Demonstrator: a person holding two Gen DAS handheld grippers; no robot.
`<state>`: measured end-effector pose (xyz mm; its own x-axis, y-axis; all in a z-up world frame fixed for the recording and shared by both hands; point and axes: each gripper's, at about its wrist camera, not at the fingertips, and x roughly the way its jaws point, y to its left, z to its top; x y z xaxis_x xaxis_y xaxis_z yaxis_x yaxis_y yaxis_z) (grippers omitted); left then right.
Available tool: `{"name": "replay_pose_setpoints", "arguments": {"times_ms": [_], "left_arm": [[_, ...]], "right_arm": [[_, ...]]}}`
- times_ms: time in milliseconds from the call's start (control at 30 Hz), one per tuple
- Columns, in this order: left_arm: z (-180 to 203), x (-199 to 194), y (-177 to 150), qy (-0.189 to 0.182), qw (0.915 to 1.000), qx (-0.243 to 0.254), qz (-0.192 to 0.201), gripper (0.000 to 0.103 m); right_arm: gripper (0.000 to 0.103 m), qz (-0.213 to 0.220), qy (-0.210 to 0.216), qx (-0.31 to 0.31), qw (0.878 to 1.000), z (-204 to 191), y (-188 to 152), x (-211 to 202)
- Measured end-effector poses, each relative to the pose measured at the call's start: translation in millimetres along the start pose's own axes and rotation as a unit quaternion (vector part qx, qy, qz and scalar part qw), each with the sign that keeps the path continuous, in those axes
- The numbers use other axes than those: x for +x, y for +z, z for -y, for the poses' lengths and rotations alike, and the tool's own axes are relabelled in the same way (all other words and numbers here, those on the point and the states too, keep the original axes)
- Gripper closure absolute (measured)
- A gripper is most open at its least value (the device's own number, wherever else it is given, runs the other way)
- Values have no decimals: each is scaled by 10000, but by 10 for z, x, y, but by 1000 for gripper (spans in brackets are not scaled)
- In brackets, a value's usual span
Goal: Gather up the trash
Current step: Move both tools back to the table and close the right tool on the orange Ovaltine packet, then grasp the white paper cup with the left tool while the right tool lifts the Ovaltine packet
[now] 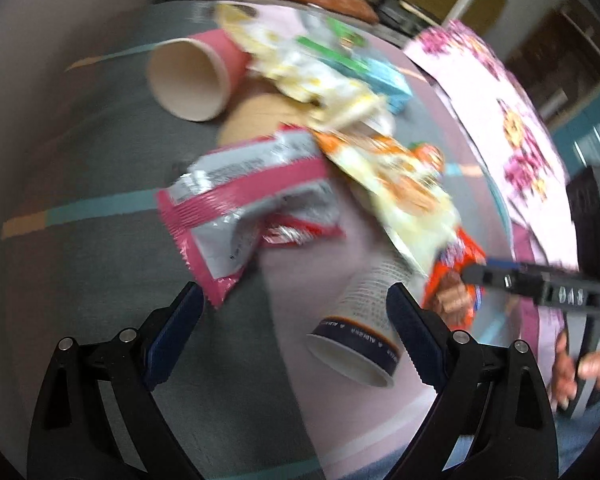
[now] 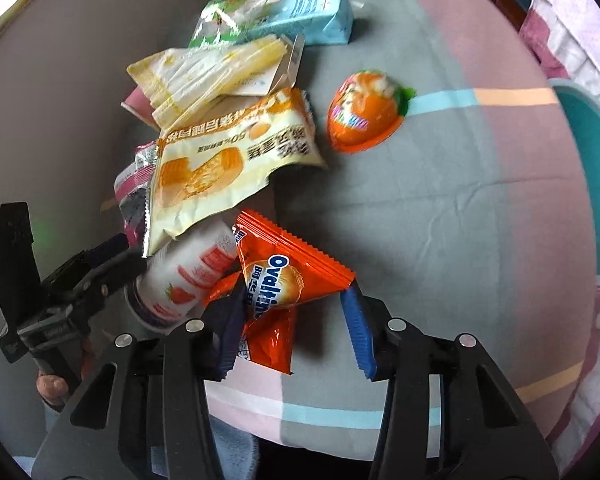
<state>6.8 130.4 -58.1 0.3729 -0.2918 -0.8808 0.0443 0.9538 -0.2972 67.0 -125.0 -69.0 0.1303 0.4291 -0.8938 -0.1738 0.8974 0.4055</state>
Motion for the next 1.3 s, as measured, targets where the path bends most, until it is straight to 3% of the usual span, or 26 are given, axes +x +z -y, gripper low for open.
{"name": "replay_pose_setpoints", "arguments": {"times_ms": [300,633,833,1000,1100,1133,1300], "left_arm": [[500,102,-67,140,9951,887,-401,10],[821,-224,-9,364,9903,1344,42,10],[989,201,-57,498,9799,1839,-584,13],[934,521,-69,677,9793,1668,-930,13],[947,593,-76,729,9795,1534,-1084,32],[980,576,-90,832,9786,1562,-1052,49],[1143,352,-109,680,9829,1474,-871,51]], "right_arm": [[60,412,-277,222,9985,399,78,-282],[60,611,-101,528,9967,664,85,-396],[60,707,25,605,9957,721,62,-442],[60,838,28,683,9941,825,38,-529],[60,901,62,751,9931,896,36,-564],[60,920,76,779,9927,925,35,-573],[60,981,153,881,9912,1043,32,-588]]}}
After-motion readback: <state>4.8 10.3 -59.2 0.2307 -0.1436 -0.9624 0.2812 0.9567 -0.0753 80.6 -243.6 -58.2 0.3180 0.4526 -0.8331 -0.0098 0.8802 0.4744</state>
